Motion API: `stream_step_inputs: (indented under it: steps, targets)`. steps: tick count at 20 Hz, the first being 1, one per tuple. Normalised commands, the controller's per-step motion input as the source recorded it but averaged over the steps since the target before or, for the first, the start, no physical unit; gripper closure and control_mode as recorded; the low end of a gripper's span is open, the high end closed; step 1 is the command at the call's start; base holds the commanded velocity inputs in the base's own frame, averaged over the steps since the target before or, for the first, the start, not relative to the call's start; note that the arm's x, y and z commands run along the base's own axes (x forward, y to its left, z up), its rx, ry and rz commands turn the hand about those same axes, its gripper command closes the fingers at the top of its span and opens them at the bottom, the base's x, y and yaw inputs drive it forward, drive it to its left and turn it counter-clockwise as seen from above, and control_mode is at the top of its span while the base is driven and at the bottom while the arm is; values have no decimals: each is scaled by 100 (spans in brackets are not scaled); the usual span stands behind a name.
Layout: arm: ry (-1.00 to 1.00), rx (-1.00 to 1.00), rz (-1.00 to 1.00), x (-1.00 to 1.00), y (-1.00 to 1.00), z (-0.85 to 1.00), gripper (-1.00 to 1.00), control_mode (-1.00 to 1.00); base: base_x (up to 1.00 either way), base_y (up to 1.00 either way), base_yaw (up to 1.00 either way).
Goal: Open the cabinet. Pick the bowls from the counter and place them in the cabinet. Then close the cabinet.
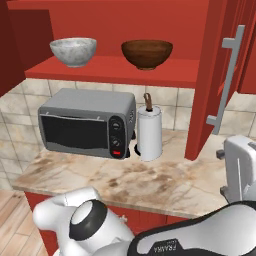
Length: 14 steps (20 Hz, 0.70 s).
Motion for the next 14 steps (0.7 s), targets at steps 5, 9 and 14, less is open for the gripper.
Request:
stream_step_inputs:
  steps: [5,9,14]
  targets:
    - [0,26,11,30,-16,-24,-100,-100,0,0,0]
    - [0,27,9,32,-6,-16,-100,-100,0,0,0]
    - [-1,7,5,30,0,3,-100,-100,0,0,0]
